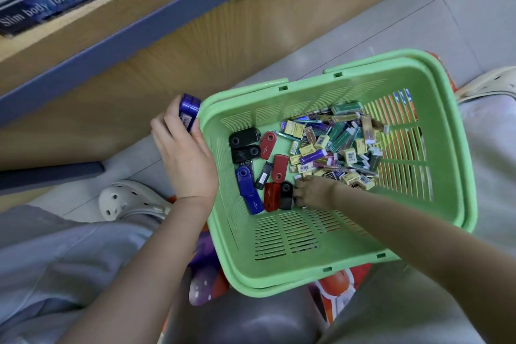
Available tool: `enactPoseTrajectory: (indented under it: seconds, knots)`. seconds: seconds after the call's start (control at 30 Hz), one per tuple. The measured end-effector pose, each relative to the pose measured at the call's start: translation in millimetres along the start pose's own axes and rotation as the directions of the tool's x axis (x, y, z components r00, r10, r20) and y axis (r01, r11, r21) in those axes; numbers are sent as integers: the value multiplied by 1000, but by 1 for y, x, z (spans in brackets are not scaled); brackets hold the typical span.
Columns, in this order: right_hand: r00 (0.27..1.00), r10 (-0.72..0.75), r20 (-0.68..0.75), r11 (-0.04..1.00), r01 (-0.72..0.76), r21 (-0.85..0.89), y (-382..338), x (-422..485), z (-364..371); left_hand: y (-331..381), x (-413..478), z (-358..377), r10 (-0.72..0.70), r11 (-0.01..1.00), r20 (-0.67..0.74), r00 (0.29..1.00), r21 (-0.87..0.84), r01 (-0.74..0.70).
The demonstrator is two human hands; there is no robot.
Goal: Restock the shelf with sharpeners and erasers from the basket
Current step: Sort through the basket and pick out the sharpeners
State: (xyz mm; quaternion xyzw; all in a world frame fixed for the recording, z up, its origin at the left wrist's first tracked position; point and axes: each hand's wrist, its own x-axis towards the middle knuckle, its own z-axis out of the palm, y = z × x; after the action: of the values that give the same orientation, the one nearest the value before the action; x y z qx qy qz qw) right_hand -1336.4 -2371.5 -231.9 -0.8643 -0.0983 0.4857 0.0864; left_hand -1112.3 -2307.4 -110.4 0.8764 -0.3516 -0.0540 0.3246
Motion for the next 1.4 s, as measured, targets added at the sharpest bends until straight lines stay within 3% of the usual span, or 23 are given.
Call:
enactPoseTrajectory:
  seconds: [0.13,0.27,0.5,0.7,0.9,1.2,1.4]
  knots:
    - [998,-6,56,997,10,-74,5,-3,11,0,0,0,-14,1000,16,1000,-5,14]
    - [1000,10,6,998,-9,-69,6,-12,21,0,0,-1,-16,1000,23,1000,-13,17]
    - [992,114,45,986,-108,-126,12,-45,22,-1,0,-1,-23,999,23,999,-31,23]
    - [930,291,-223,956,-294,19,22,-22,-23,-2,0,0,-26,999,22,999,-31,27]
    - [899,426,-102,896,-435,-90,27,7,-18,0,0,-1,-32,999,24,999,-36,33]
    - [881,429,-198,884,-455,-107,36,19,-17,-3,-1,-1,-18,999,17,1000,-41,18]
    - [942,189,-277,948,-249,-200,47,-5,-7,-3,0,0,-23,998,18,1000,-50,24]
